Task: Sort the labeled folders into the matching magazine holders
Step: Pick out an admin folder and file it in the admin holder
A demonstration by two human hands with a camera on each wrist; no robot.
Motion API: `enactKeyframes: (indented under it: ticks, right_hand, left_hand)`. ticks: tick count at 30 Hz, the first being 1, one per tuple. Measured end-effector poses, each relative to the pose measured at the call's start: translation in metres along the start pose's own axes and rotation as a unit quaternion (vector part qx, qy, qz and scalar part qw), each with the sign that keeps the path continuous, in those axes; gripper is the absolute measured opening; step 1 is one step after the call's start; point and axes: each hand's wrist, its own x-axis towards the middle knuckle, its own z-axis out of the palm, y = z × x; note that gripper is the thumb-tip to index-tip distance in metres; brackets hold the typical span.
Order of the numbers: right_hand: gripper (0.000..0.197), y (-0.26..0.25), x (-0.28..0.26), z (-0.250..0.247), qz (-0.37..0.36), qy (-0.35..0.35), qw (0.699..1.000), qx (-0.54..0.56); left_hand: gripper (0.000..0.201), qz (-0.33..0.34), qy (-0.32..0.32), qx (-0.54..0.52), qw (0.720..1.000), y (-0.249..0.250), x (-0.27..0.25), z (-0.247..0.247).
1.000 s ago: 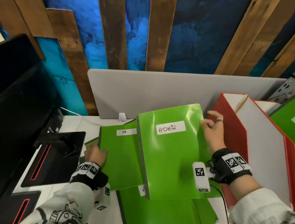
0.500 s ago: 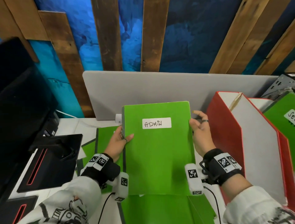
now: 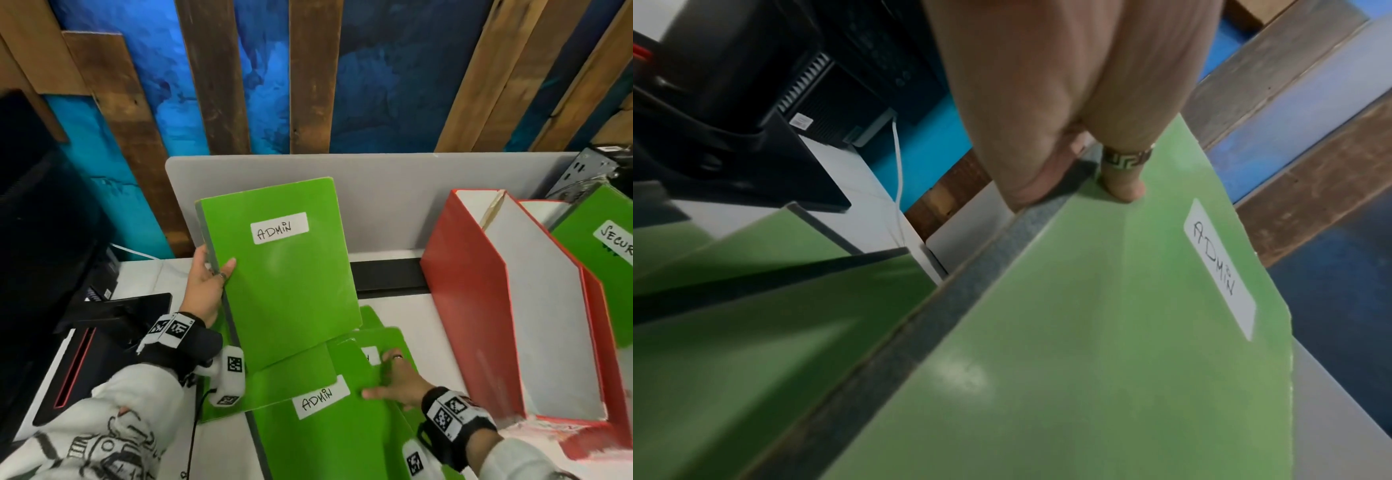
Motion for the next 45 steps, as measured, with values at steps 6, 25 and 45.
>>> enactKeyframes:
  ticks: [6,25,45]
  right_hand:
    - [0.112,-0.01,0.008,0.027,0.007,0.074,0.995,-0.062]
    - [0.046,-0.01,-0.053,-0.118,-0.231,0.442,0.852,0.16]
    - [0.04,-0.062,-0.079,-0.138,-0.417,0.415,0.719,0.37]
  left_hand:
    - [0.036,0.009,0.004,-0.013,1.0,-0.001,-0.001,0.003]
    - [0.035,0.065,0.06,-0.069,0.994,0.014,0.012,0.006]
    - [0.05,-0.062,-0.037,-0.086,0.994,0.009,-0.007,0.051]
